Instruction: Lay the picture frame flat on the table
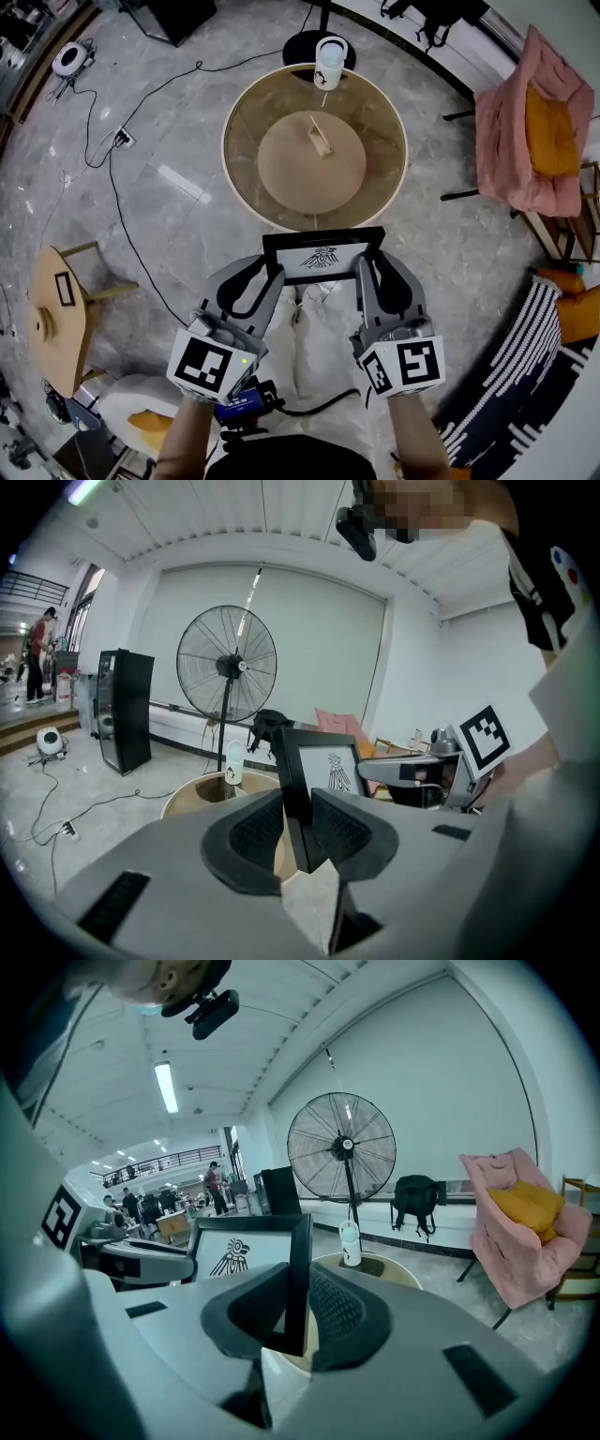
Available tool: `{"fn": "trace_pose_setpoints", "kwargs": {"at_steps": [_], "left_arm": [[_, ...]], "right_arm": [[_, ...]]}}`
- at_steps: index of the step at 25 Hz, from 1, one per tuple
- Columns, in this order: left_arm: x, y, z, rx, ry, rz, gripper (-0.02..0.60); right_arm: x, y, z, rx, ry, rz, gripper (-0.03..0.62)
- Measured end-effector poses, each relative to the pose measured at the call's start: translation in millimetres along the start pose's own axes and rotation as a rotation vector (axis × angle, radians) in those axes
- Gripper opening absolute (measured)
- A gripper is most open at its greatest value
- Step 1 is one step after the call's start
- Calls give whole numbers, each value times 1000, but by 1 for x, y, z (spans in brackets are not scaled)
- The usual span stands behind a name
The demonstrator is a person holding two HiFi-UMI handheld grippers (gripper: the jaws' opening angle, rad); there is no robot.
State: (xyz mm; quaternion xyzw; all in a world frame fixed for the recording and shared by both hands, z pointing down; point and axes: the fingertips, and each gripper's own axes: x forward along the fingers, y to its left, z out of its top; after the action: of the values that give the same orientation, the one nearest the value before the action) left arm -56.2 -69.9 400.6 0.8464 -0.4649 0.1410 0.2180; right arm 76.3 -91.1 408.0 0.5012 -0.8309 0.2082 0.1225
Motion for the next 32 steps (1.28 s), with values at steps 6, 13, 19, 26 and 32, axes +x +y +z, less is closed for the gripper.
{"fn": "trace_pose_setpoints", "kwargs": {"at_steps": [6,13,19,26,32], "left_arm": [[21,17,-27,-22,32,6,106],[43,29,-55,-36,51,7,107],[67,47,-86,-30,72,-11,106],[110,69,-124,-41,111,-27,106],[142,91,-155,-75,134,-13,104]], "right_arm": [[23,-8,-25,13,37,-4,87],[47,-20,-56,31,64,-14,87],[71,-31,-90,71,106,-26,87],[109,-56,-133,117,146,-69,87],[142,-71,-164,112,166,-90,87]]}}
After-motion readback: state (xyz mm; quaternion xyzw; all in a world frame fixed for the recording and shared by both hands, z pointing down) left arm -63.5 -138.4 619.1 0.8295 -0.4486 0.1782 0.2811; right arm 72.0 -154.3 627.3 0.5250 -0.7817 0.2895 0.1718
